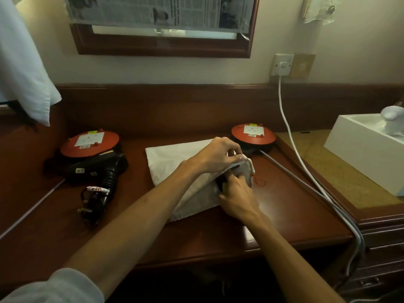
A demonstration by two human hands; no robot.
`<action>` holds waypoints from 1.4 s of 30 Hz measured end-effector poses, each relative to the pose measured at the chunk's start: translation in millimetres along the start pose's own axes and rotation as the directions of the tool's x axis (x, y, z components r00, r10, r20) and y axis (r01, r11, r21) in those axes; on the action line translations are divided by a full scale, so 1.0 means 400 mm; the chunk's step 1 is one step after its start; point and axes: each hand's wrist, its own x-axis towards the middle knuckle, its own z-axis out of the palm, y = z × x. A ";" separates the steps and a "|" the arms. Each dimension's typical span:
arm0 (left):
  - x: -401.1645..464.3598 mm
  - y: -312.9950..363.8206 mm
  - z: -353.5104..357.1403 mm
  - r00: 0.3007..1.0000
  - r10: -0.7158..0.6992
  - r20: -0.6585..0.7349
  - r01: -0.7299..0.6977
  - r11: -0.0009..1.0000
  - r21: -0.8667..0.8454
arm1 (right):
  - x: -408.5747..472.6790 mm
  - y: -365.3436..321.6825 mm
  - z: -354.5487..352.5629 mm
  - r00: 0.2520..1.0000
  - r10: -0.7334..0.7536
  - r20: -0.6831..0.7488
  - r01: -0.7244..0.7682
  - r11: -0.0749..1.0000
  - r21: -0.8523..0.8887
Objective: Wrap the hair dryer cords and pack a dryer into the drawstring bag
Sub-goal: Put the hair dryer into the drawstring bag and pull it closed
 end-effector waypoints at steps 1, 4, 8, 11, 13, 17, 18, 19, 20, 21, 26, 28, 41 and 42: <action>0.002 0.009 -0.002 1.000 0.023 -0.002 -0.023 1.000 0.008 | 0.012 -0.013 0.006 1.000 -0.001 -0.023 0.001 1.000 0.007; 0.012 0.036 -0.011 0.996 0.094 -0.006 -0.093 0.995 0.046 | 0.060 -0.044 0.009 0.994 -0.039 -0.103 0.047 0.996 0.077; 0.017 0.045 -0.039 0.994 0.109 0.016 -0.110 0.991 0.075 | 0.120 -0.041 -0.008 0.994 0.106 -0.031 -0.101 0.987 0.127; 0.014 0.021 -0.069 0.995 0.095 0.006 -0.096 0.988 0.122 | 0.120 0.002 -0.021 0.999 -0.002 0.034 -0.004 0.985 0.172; 0.014 0.007 -0.087 0.997 0.080 0.005 -0.080 0.986 0.149 | 0.097 0.039 -0.036 0.969 -0.059 0.238 0.038 0.995 0.094; 0.023 0.008 -0.100 0.997 0.072 0.024 -0.075 0.982 0.174 | 0.063 0.090 -0.046 0.962 -0.132 0.238 0.130 0.991 0.024; 0.026 0.014 -0.100 0.997 0.071 0.034 -0.075 0.983 0.170 | 0.060 0.098 -0.041 0.971 -0.145 0.190 0.139 0.989 0.043; 0.028 0.020 -0.100 0.996 0.074 0.042 -0.080 0.983 0.165 | 0.058 0.102 -0.037 0.980 -0.151 0.127 0.141 0.987 0.078; 0.029 0.027 -0.099 0.995 0.082 0.049 -0.089 0.983 0.161 | 0.060 0.107 -0.032 0.989 -0.138 0.053 0.131 0.985 0.115; 0.029 0.034 -0.100 0.994 0.089 0.056 -0.097 0.982 0.161 | 0.062 0.109 -0.030 0.993 -0.118 -0.025 0.120 0.983 0.140; 0.030 0.051 -0.116 0.991 0.112 0.067 -0.122 0.975 0.183 | 0.098 0.117 -0.007 0.967 -0.061 -0.246 0.065 0.998 0.009; 0.033 0.048 -0.125 0.992 0.112 0.055 -0.121 0.972 0.203 | 0.105 0.107 0.001 0.958 -0.051 -0.281 0.049 0.999 -0.015; -0.045 -0.050 -0.110 0.992 -0.090 -0.093 0.076 0.987 -0.140 | -0.061 0.093 -0.125 0.978 -0.143 0.150 0.147 0.989 -0.019; -0.067 -0.095 -0.088 0.969 -0.198 -0.146 0.179 0.975 -0.135 | -0.100 0.096 -0.163 0.977 -0.185 0.108 0.182 0.982 0.041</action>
